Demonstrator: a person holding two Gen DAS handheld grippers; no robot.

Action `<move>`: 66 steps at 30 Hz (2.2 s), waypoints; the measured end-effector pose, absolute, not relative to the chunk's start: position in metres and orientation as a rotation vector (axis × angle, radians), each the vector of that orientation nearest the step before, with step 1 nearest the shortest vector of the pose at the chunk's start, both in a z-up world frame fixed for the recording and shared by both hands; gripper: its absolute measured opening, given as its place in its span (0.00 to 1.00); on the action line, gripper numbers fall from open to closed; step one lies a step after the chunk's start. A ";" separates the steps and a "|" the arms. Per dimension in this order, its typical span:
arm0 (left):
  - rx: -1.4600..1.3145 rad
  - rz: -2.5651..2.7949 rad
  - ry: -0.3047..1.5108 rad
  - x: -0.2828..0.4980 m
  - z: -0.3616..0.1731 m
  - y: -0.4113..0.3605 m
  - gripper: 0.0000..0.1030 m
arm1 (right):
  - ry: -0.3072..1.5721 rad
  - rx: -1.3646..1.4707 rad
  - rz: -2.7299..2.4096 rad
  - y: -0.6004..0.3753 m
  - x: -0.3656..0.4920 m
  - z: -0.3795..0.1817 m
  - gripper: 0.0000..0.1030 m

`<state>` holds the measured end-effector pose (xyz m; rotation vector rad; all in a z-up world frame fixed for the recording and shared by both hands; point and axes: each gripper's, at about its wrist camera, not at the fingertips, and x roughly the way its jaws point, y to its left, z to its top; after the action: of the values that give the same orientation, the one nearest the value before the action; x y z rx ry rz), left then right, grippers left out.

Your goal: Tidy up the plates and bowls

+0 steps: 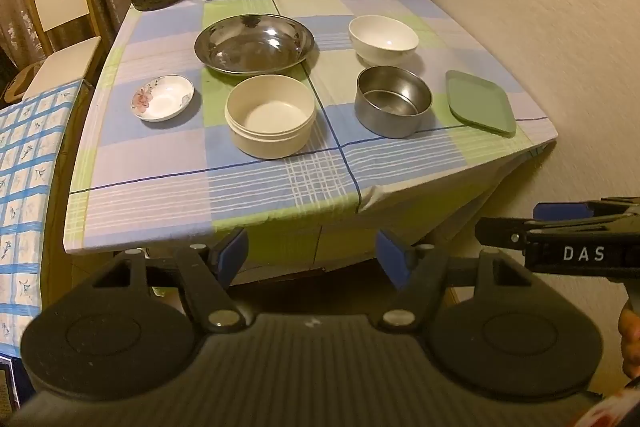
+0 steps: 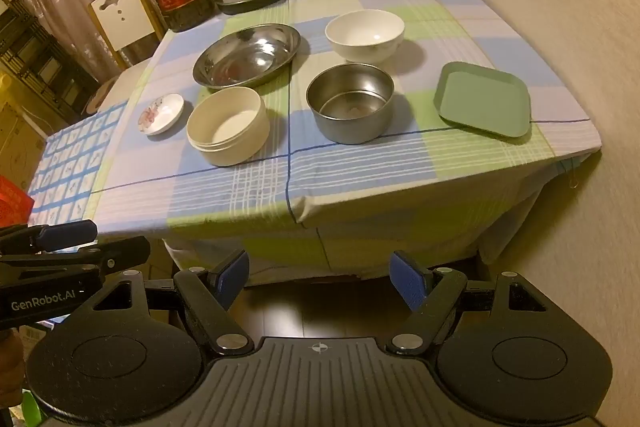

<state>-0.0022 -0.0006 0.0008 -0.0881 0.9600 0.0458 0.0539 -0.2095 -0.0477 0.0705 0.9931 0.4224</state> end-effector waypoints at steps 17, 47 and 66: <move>-0.088 0.045 0.959 0.000 0.000 0.001 0.67 | 0.988 0.069 0.423 -0.209 0.055 -0.045 0.75; -0.094 0.045 0.955 -0.001 0.009 0.009 0.67 | 0.974 0.057 0.423 -0.202 0.057 -0.039 0.75; -0.100 0.043 0.955 -0.002 0.009 0.010 0.67 | 0.973 0.058 0.422 -0.197 0.057 -0.039 0.75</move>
<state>-0.0024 0.0102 0.0088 -0.1003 0.9555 0.0435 0.0569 -0.1974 -0.0394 0.0577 0.9730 0.4224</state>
